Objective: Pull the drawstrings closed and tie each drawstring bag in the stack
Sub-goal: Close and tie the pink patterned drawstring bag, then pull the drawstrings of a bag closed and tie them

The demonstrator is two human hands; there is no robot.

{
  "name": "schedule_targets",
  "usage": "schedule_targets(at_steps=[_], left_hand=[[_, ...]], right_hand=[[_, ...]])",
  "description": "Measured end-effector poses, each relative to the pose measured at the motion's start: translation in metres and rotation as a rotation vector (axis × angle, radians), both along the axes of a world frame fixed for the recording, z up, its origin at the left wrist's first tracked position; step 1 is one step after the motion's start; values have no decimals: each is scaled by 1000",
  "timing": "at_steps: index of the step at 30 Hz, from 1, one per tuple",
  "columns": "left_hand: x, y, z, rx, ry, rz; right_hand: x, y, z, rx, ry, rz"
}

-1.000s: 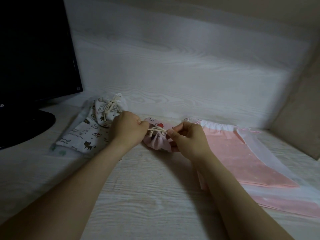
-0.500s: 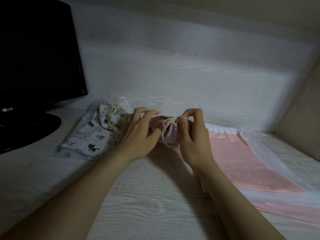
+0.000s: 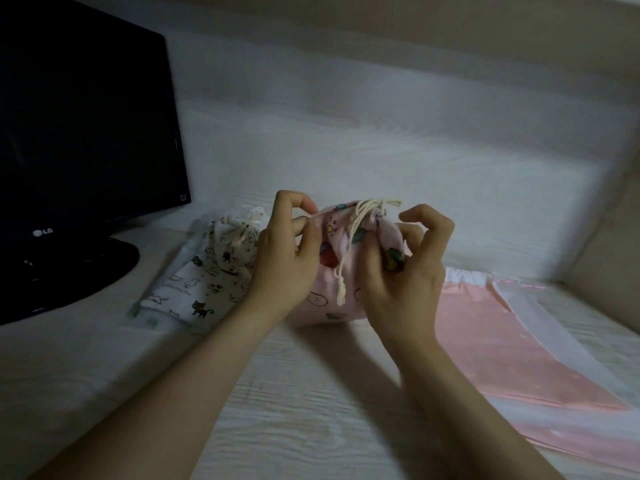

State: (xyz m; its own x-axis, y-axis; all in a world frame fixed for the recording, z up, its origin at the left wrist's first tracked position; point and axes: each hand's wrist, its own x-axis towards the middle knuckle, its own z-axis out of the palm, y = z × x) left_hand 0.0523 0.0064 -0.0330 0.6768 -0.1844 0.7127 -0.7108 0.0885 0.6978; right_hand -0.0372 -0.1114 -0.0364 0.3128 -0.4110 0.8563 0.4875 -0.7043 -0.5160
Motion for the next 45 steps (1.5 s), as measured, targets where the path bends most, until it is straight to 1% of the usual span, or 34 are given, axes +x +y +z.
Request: schedule_targets(at_steps=[3,5,7,8,9,10,12,14,17,20,23,25,27,30,32,33,35,37,40,43,45], left_hand=[[-7,8,12,-70,29,2],[-7,14,21,-120,56,0],[-2,21,28,-160,30,-7],[2,23,28,-155,-3,41],[5,25,27,-123,-38,138],[8,28,25,-59,-64,267],[12,34,22,123,-75,558],[10,38,22,286,-42,738],[11,44,28,465,47,850],[21,50,26,616,153,903],[31,51,16,853,126,1007],[33,45,11,966,92,983],[35,41,6,1043,92,878],[46,43,-3,1203,221,724],[53,46,-11,1266,333,681],[56,48,-16,1286,371,659],[59,51,-26,1343,416,603],[62,52,-32,1383,418,583],[61,49,-29,1314,366,633],[51,41,-20,1185,251,733],[43,39,-16,1046,118,789]], right_hand=[[16,-4,10,-49,-4,-76],[25,-2,19,-27,3,-80],[37,4,27,-11,37,-98],[45,7,30,1,69,-94],[53,11,32,8,107,-75],[62,15,33,3,152,-52],[79,25,29,-69,261,-5],[93,35,20,-150,375,60],[111,46,7,-195,463,153],[121,54,-1,-186,506,229],[130,55,-18,-188,580,298],[138,51,-30,-211,635,268],[142,49,-36,-223,632,247],[141,47,-34,-161,536,178],[141,44,-36,-107,498,62],[141,42,-37,-115,503,-4],[138,41,-40,-176,572,-69],[136,42,-43,-257,667,-53],[131,45,-46,-302,736,-25],[119,44,-32,-202,698,-41],[108,40,-18,-140,683,-84]])
